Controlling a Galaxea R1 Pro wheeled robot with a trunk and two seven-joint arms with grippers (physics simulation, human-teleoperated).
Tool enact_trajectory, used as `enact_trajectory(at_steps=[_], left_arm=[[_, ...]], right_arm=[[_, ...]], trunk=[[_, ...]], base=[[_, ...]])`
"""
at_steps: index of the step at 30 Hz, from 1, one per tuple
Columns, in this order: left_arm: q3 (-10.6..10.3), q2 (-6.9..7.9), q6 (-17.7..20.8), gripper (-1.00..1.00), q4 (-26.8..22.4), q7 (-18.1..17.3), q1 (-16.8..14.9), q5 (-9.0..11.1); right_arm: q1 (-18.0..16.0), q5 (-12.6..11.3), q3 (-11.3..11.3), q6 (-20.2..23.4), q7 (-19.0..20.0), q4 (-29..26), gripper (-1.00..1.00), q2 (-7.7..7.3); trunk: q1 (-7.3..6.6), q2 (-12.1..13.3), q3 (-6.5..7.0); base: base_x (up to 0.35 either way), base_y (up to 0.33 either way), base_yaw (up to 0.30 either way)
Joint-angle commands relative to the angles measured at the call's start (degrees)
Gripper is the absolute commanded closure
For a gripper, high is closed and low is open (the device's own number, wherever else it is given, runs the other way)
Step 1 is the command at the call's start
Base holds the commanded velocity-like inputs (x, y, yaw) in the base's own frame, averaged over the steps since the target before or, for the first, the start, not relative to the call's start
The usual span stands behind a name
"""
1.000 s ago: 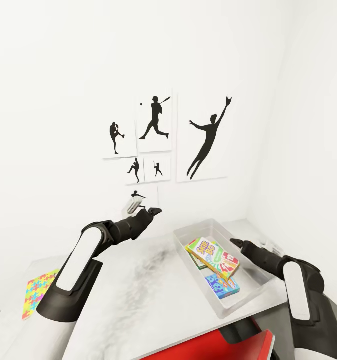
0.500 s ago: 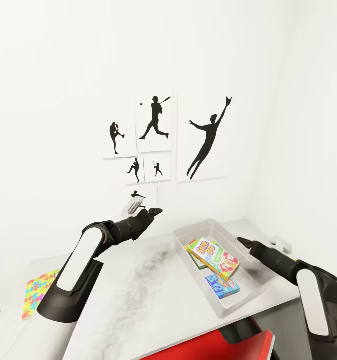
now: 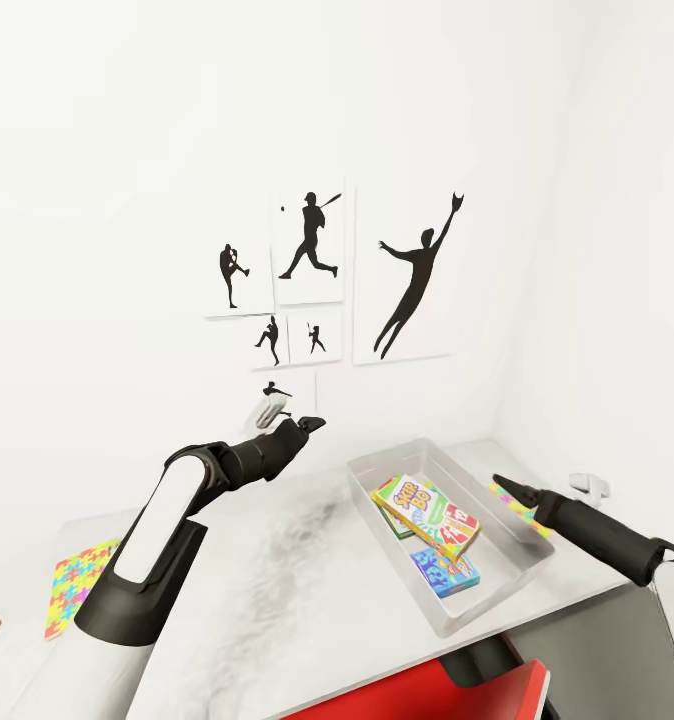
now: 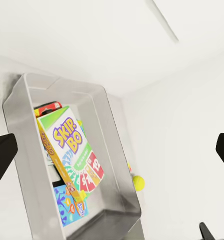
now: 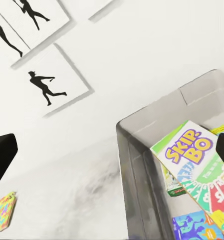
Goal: Put all the toys in the child's room - the three board games (two on the bed and one on the table), the two jigsaw puzzles on the table, and the tennis ball on the table - inside the toy box on the table in the child's room.
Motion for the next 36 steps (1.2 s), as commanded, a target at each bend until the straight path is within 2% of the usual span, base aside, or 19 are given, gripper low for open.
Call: enact_trajectory(at_steps=[1,3,13,22,36], left_arm=[[-0.02,0.01,0.0,-1.0,-0.05,0.48,-0.03,0.43],[-0.02,0.04,0.0,-1.0,-0.05,0.48,-0.02,0.45],[0.05,0.1,0.01,-1.0,-0.06,0.48,0.0,0.48],[0.07,0.13,0.01,-1.0,-0.06,0.48,0.01,0.5],[0.07,0.09,0.01,-1.0,-0.12,0.45,0.01,0.51]], right_arm=[[-0.02,-0.04,-0.09,0.33,0.24,0.0,-1.0,-0.01],[0.29,-0.04,-0.56,-0.66,3.48,-0.02,-1.0,-0.7],[0.74,-0.03,-2.54,-1.58,9.36,-0.05,-1.0,-1.74],[0.74,-0.02,-3.07,-0.36,10.99,-0.06,-1.0,-2.22],[0.7,-0.02,-3.17,0.86,11.43,-0.06,-1.0,-2.68]], trunk=[[0.03,-0.04,-0.03],[0.03,-0.04,-0.03],[0.03,-0.04,-0.03],[0.03,-0.04,-0.03],[0.03,-0.04,-0.03]], base=[[0.0,0.0,0.0],[0.0,0.0,0.0],[0.0,0.07,0.0],[0.0,0.215,0.0],[0.0,0.259,0.0]])
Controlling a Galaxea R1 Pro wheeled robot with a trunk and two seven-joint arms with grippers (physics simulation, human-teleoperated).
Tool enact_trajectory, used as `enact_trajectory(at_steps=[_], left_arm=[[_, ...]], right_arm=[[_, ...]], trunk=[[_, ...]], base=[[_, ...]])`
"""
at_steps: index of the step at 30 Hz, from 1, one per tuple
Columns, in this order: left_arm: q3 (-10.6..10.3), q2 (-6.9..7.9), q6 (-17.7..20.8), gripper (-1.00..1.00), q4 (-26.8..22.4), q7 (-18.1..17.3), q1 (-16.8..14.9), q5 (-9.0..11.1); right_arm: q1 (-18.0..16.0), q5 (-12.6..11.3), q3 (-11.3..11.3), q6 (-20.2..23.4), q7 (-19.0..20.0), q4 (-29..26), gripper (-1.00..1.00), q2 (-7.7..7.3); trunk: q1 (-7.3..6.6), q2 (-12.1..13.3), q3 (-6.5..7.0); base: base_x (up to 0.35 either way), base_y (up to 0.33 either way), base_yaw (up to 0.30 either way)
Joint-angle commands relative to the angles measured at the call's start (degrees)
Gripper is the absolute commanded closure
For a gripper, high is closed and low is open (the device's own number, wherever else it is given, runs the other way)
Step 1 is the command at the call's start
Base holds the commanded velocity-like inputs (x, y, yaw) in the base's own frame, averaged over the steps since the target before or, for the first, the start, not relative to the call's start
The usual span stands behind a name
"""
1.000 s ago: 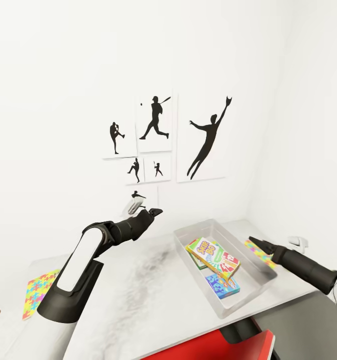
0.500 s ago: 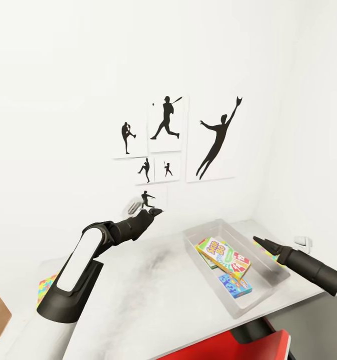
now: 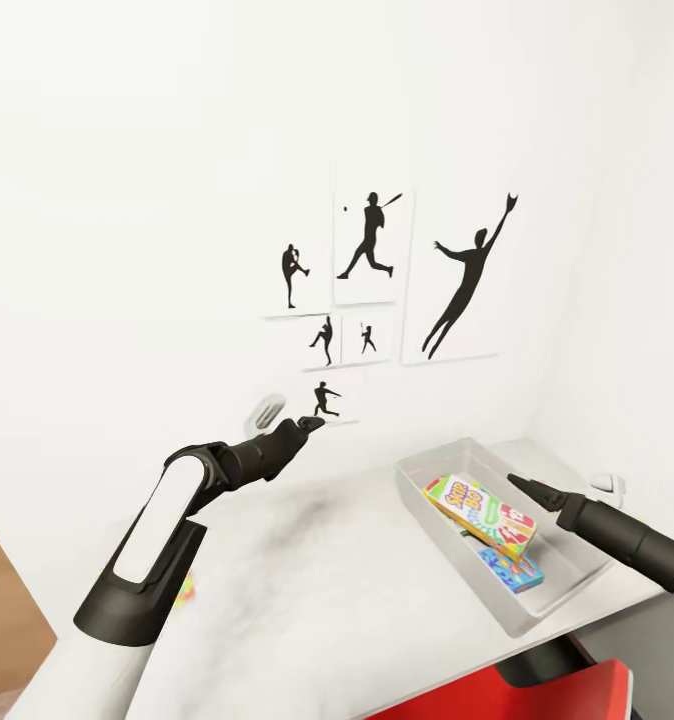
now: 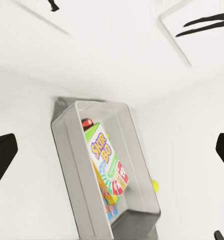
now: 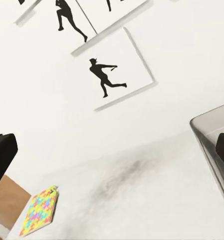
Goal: Put all the toys in the child's room - the three board games (two on the bed and one on the table), the two jigsaw puzzles on the table, and the tennis ball on the table - inside the toy box on the table in the child's room.
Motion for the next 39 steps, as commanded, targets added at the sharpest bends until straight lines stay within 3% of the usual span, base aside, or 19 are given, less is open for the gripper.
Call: enact_trajectory(at_steps=[1,13,39], left_arm=[[-0.01,0.02,0.0,-1.0,-0.05,0.46,-0.03,0.43],[-0.07,0.01,0.0,-1.0,-0.06,0.53,-0.03,0.41],[-0.09,-0.03,0.0,-1.0,-0.06,0.58,-0.03,0.4]], right_arm=[[-0.03,-0.05,-0.05,0.31,0.14,-0.02,-1.0,0.0],[-0.09,-0.05,0.33,0.51,-0.04,-0.02,-1.0,0.26],[-0.23,0.38,0.31,0.6,-0.22,-0.02,-1.0,0.0]], trunk=[[0.02,-0.05,-0.03],[0.02,-0.05,-0.03],[0.02,-0.05,-0.03]], base=[[0.0,0.266,0.0],[0.0,0.132,0.0],[0.0,0.012,0.0]])
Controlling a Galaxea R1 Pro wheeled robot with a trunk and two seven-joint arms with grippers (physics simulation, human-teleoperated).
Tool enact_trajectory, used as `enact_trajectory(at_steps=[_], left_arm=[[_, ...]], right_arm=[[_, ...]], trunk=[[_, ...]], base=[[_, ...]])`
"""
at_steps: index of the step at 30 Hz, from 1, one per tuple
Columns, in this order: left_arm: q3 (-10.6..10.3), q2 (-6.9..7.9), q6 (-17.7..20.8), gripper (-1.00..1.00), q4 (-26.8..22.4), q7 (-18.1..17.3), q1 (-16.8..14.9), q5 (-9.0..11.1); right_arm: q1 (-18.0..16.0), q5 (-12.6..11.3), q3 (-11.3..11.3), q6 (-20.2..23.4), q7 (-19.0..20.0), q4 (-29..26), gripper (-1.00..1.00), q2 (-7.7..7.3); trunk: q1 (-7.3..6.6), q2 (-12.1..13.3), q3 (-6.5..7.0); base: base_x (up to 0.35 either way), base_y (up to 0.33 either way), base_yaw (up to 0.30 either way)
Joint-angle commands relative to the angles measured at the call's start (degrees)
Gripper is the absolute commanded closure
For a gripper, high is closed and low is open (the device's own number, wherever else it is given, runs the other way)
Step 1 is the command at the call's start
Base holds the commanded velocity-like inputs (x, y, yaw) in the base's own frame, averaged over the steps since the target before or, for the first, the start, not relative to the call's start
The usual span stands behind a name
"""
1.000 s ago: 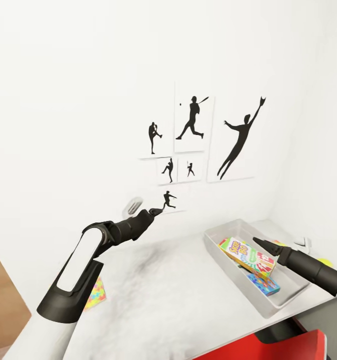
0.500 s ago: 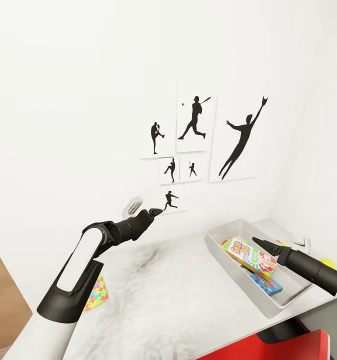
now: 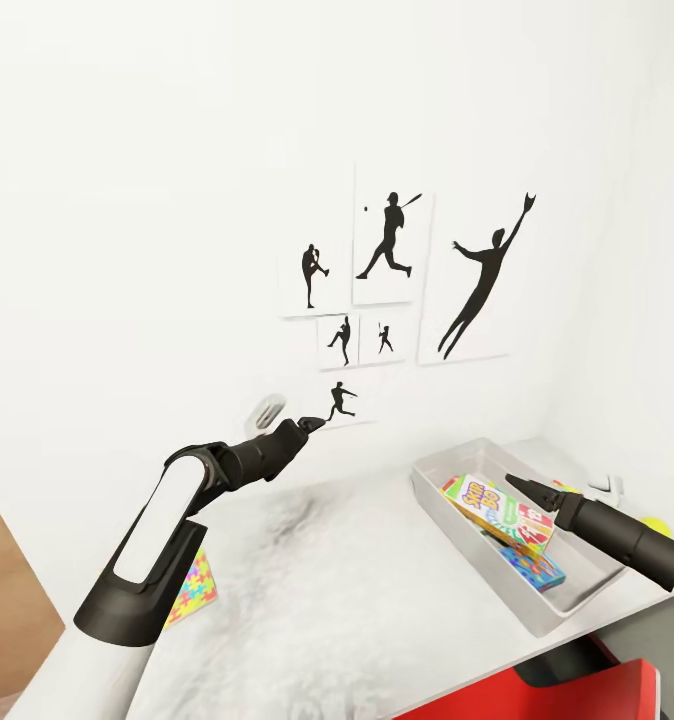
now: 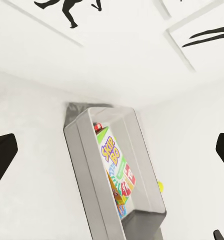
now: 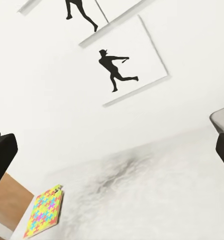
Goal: Put all the toys in the child's room - the three board games (two on the bed and one on the table), the two jigsaw puzzles on the table, and the tennis ball on the table - inside the toy box on the table in the child's room.
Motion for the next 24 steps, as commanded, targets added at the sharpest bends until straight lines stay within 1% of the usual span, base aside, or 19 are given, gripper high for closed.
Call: enact_trajectory(at_steps=[1,6,10,16,24], left_arm=[[-0.02,0.01,-0.01,-1.0,-0.05,0.47,-0.03,0.43],[-0.02,0.03,-0.01,-1.0,-0.05,0.47,-0.03,0.45],[-0.02,0.04,-0.01,-1.0,-0.04,0.47,-0.03,0.46],[0.02,0.05,-0.01,-1.0,0.0,0.46,-0.03,0.46],[0.05,0.05,-0.01,-1.0,0.03,0.41,-0.03,0.46]], right_arm=[[-0.03,-0.06,-0.06,0.3,0.15,0.0,-1.0,0.0],[-0.03,-0.05,-0.07,0.29,0.13,0.0,-1.0,0.04],[-0.03,-0.05,-0.04,0.28,0.13,0.0,-1.0,0.14],[-0.03,-0.03,-0.01,0.28,0.12,0.0,-1.0,0.33],[-0.03,0.0,0.01,0.28,0.12,0.0,-1.0,0.46]], trunk=[[0.02,-0.04,-0.03],[0.02,-0.04,-0.03],[0.02,-0.04,-0.03],[0.02,-0.04,-0.03],[0.02,-0.04,-0.03]], base=[[0.0,0.0,0.0],[0.0,0.017,0.0],[0.0,0.113,0.0],[0.0,0.194,0.0],[0.0,0.244,0.0]])
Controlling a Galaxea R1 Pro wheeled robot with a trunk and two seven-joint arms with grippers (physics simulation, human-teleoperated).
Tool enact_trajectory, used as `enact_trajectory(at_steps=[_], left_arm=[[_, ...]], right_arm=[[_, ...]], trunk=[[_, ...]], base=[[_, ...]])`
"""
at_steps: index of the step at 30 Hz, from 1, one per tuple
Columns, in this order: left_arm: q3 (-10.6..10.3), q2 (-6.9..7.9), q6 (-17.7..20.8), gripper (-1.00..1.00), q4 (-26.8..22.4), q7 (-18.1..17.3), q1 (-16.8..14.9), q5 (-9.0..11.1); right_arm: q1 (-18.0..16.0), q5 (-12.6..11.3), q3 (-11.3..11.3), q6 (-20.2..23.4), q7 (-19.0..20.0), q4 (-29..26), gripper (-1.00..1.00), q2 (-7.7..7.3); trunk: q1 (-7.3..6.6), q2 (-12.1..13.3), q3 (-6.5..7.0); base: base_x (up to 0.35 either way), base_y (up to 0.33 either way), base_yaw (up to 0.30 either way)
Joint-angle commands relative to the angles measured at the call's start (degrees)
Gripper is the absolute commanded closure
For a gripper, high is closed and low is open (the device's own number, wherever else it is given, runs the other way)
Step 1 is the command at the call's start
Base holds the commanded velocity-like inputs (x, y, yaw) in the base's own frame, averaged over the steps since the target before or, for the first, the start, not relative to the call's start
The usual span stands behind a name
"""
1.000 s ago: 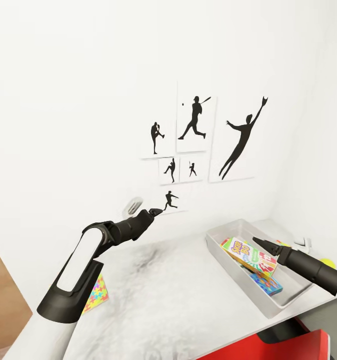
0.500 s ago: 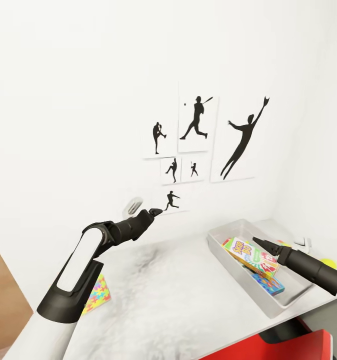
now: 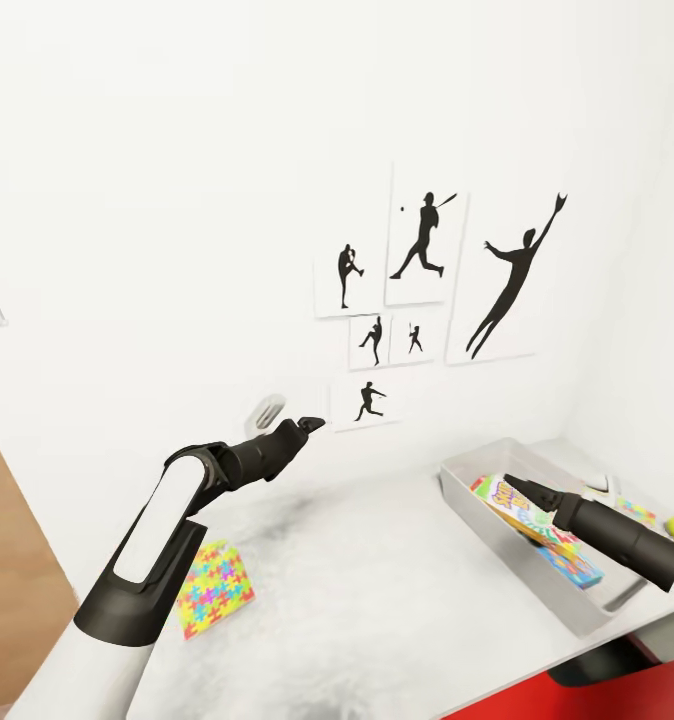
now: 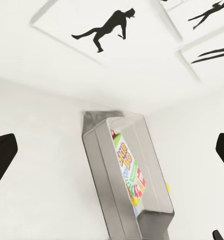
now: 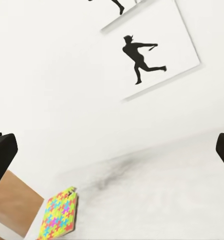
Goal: Put all the toys in the child's room - the three board games (two on the bed and one on the table), the two jigsaw puzzles on the table, and the tennis ball on the table - inside the toy box on the table in the child's room.
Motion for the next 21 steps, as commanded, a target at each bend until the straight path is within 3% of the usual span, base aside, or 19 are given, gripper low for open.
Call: enact_trajectory(at_steps=[1,21], left_arm=[[-0.01,0.02,0.0,-1.0,-0.05,0.46,-0.03,0.43],[-0.32,0.0,0.01,-1.0,-0.04,0.44,-0.19,0.43]], right_arm=[[-0.03,-0.04,-0.06,0.3,0.15,-0.01,-1.0,0.01],[-0.18,0.13,0.27,0.22,-1.14,0.03,-1.0,0.34]], trunk=[[0.02,-0.05,-0.03],[0.02,-0.05,-0.03]], base=[[0.0,0.256,0.0],[0.0,0.267,0.0]])
